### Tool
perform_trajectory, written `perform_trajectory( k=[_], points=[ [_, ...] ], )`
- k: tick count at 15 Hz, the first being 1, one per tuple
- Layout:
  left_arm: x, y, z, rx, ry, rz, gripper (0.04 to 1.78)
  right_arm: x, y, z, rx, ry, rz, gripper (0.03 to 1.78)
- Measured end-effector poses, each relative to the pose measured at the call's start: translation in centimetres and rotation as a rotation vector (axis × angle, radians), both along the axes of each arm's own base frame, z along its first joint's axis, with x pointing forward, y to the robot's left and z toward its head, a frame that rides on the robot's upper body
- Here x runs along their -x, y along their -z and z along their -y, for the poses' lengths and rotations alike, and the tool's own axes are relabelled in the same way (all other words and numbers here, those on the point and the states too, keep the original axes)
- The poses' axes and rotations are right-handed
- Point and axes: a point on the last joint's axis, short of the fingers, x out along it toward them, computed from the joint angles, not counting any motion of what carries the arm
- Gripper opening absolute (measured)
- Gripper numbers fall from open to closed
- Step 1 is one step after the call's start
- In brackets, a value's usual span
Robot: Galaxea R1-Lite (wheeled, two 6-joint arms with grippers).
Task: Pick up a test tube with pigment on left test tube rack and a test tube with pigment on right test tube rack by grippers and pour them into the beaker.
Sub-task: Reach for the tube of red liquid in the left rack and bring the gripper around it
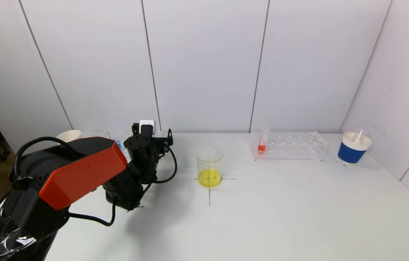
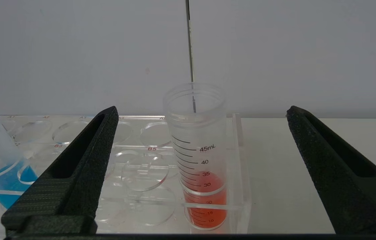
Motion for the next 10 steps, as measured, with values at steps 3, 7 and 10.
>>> perform_trajectory(
  k=[3, 7, 10],
  points=[
    [0.0, 0.02, -0.04, 0.0, -0.001, 0.0, 1.76, 0.0, 0.0, 0.0, 0.0, 0.0, 0.0, 1.77],
    [0.0, 0.1, -0.05, -0.002, -0.001, -0.003, 1.76, 0.0, 0.0, 0.0, 0.0, 0.0, 0.0, 1.77],
    [-0.01, 0.2, -0.05, -0.003, -0.001, -0.005, 1.76, 0.0, 0.0, 0.0, 0.0, 0.0, 0.0, 1.77]
  ],
)
